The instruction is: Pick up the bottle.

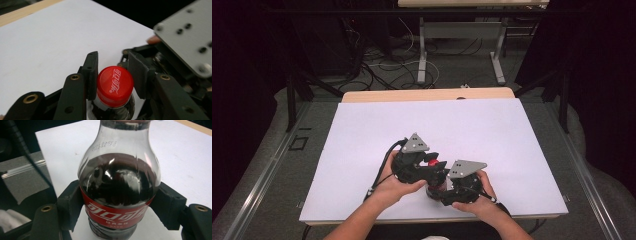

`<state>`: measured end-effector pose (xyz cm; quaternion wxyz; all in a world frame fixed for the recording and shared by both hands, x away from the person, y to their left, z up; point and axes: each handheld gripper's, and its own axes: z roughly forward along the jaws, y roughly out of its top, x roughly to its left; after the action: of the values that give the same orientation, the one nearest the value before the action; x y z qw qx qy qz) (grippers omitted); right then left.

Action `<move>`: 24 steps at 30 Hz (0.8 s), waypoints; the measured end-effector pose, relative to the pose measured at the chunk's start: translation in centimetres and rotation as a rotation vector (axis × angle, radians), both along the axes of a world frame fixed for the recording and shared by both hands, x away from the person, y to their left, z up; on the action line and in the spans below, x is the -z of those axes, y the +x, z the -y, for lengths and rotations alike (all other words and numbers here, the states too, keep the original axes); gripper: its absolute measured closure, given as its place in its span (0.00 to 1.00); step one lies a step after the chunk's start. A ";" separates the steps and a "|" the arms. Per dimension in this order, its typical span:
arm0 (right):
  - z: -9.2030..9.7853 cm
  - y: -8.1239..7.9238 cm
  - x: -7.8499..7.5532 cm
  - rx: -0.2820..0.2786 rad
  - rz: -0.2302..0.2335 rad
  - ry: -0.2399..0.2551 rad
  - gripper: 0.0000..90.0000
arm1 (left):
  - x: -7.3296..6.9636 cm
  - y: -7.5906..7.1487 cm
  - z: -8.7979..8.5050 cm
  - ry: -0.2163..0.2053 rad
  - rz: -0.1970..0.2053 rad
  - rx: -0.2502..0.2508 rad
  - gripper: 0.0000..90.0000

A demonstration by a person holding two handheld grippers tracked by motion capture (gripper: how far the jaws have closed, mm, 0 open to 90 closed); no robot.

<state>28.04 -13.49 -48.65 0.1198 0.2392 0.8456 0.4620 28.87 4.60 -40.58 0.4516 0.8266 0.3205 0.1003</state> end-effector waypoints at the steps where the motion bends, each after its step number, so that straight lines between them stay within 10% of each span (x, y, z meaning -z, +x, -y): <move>1: -0.1 0.0 0.1 0.011 0.012 0.001 0.34 | 0.0 0.0 0.0 0.000 0.000 0.000 0.68; 5: -0.1 0.0 0.2 0.018 -0.001 0.011 0.34 | 0.1 -0.3 0.5 -0.002 0.018 -0.045 0.68; 13: 0.2 0.1 -0.1 -0.001 -0.002 0.029 0.34 | -0.6 0.6 -1.2 -0.048 -0.006 0.081 0.52; 20: 0.0 0.0 -0.1 -0.031 -0.014 0.032 0.34 | -0.7 1.6 -2.6 -0.075 -0.046 0.301 0.55; 24: -0.1 -0.1 0.0 -0.048 -0.010 0.023 0.34 | -0.2 2.1 -2.6 -0.067 -0.034 0.331 0.63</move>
<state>27.98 -13.36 -48.62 0.1016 0.2225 0.8463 0.4733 30.94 7.16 -40.43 0.4839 0.8541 0.1906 0.0000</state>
